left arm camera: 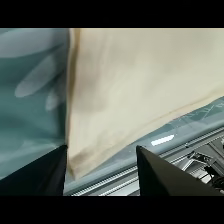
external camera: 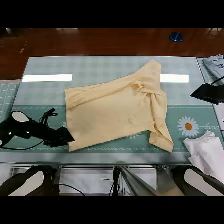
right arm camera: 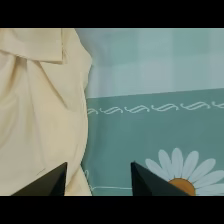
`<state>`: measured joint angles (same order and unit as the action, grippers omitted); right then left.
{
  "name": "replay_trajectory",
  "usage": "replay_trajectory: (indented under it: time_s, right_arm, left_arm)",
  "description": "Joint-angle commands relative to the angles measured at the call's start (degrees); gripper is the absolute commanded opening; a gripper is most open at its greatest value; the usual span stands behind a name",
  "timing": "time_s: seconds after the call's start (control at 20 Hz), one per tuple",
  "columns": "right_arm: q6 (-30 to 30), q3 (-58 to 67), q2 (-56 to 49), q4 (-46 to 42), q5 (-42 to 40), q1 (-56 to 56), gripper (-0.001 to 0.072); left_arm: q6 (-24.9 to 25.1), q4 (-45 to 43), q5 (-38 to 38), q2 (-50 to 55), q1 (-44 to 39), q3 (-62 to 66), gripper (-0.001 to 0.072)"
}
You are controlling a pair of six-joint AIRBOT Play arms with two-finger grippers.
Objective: Fold the shirts.
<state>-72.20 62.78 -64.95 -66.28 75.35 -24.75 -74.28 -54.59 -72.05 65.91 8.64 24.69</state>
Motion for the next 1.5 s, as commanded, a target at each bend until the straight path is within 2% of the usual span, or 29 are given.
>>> replay_trajectory:
  time_s: [0.0,0.05,0.1,0.15,0.2,0.35,0.4,0.6,0.75,1.15,1.45]
  right_arm:
    - [0.0,-0.1,0.3,0.0,2.4,-0.1,0.0488]
    - [0.0,-0.1,0.9,0.0,2.8,-0.1,0.0485]
    - [0.0,-0.1,1.8,-0.1,2.7,-0.1,0.0473]
    - [0.0,-0.1,2.8,-0.2,2.6,-0.1,0.0473]
    - [0.0,-0.1,3.8,-0.2,2.4,-0.1,0.0473]
    - [0.0,-0.1,5.8,-0.6,2.6,-0.2,0.0488]
    - [0.0,-0.6,5.8,-1.2,2.7,-0.2,0.0542]
    - [0.4,-10.1,5.8,1.1,2.6,-2.9,0.0542]
    - [3.9,-18.9,5.8,7.1,1.1,-2.9,0.0542]
    - [8.9,-29.9,5.8,15.2,-10.9,-2.3,0.0541]
    - [9.2,-30.4,-0.4,18.3,-18.8,6.8,0.0540]
  left_arm:
    - [0.0,3.7,11.6,5.7,-5.0,0.0,0.0514]
    - [-0.1,3.7,12.7,6.9,-5.8,0.0,0.0284]
    - [0.2,3.6,13.2,7.8,-5.9,0.0,0.0101]
    - [1.0,3.3,13.6,8.3,-5.9,0.0,0.0084]
    - [1.9,3.0,13.5,8.4,-5.9,0.0,0.0029]
    - [3.6,3.0,11.8,8.4,-5.6,0.0,0.0029]
    - [4.6,3.0,10.7,8.4,-5.6,0.0,0.0028]
    - [6.6,3.2,9.0,7.4,-5.6,0.0,0.0028]
    - [6.6,3.2,8.9,7.3,-5.6,0.0,0.0029]
    - [6.6,3.2,8.3,7.3,-5.6,0.0,0.0029]
    - [6.6,3.2,8.1,7.3,-5.6,0.0,0.0029]
